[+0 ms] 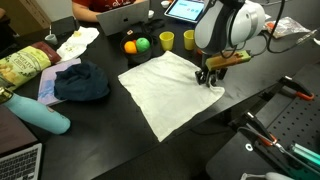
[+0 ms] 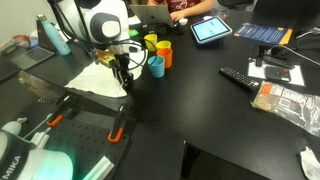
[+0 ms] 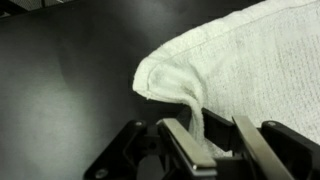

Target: Fold the white towel diagonally in half three times, pick up the white towel and put it in the black bowl

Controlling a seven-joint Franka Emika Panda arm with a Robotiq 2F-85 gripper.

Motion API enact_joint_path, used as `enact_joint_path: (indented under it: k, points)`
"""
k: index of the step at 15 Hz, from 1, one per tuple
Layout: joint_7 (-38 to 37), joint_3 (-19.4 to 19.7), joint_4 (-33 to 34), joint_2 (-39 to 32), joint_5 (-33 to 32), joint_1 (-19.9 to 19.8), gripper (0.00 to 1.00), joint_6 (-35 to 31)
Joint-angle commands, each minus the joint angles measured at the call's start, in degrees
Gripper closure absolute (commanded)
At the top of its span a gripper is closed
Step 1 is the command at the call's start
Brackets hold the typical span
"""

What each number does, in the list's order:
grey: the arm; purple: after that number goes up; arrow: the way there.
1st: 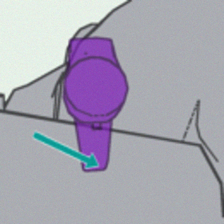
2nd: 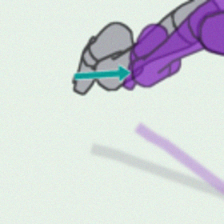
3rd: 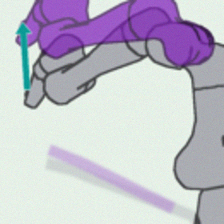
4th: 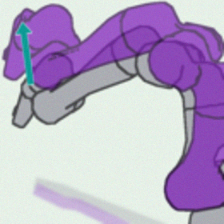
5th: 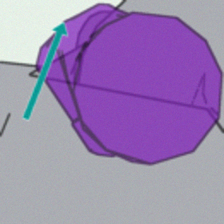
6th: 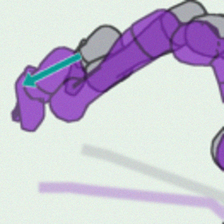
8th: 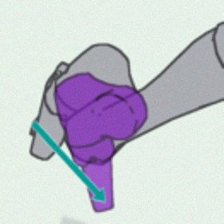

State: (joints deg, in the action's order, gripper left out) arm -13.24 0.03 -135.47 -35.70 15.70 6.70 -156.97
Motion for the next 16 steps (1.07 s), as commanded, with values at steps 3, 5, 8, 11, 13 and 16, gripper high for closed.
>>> enact_joint_path:
  k: [3, 5, 8, 11, 13, 16]
  points:
    - [-12.4, 10.1, -0.7, 1.5, -7.7, 6.4, 0.97, 5.6]
    - [-17.5, 14.8, -1.5, 4.0, -11.9, 9.1, 0.97, 8.5]
    - [-14.5, 14.1, -2.2, 10.8, -16.3, 8.4, 0.97, 12.1]
    - [-14.1, 12.1, -0.6, 17.4, -23.0, 9.7, 0.97, 15.3]
    - [-15.1, 9.6, 3.5, 19.1, -27.8, 10.7, 0.97, 18.8]
    - [-10.0, 2.6, 12.6, 15.5, -27.0, 9.2, 0.97, 23.2]
